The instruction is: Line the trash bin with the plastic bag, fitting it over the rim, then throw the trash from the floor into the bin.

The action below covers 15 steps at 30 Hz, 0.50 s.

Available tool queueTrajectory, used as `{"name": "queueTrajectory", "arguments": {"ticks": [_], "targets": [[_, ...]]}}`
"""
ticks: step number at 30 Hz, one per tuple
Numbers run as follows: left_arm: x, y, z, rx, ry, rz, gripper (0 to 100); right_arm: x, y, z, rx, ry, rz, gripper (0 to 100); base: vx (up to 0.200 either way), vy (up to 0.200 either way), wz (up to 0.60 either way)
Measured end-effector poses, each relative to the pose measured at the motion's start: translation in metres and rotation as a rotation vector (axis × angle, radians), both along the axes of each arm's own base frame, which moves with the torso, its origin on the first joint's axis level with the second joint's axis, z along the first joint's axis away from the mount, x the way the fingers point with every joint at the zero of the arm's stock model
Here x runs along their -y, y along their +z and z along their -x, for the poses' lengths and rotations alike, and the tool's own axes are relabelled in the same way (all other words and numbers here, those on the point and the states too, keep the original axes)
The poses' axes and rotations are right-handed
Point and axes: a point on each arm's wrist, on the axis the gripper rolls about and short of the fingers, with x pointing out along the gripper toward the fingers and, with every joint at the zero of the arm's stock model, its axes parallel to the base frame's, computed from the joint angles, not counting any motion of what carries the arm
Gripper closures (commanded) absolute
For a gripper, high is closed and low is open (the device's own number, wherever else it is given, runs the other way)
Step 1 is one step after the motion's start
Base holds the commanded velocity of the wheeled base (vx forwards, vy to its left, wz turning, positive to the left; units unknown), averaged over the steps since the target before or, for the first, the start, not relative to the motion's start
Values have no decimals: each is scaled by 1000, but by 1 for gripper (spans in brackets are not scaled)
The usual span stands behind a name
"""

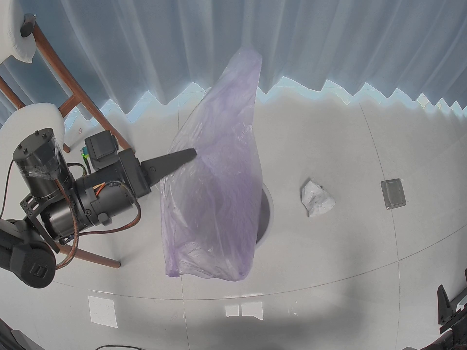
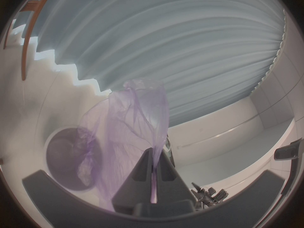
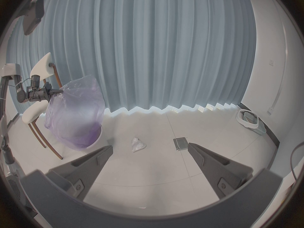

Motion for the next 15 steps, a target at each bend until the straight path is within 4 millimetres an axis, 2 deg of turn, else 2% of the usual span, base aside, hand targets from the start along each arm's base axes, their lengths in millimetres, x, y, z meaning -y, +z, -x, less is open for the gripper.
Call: {"name": "queueTrajectory", "arguments": {"ticks": [5, 10, 15], "targets": [[-3, 0, 8, 51, 12, -111, 100, 0, 0, 0, 0, 0, 0, 0, 0, 0, 0], [-1, 0, 12, 61, 1, -126, 100, 0, 0, 0, 0, 0, 0, 0, 0, 0, 0], [0, 8, 24, 58, -26, -127, 100, 0, 0, 0, 0, 1, 0, 0, 0, 0, 0]]}}
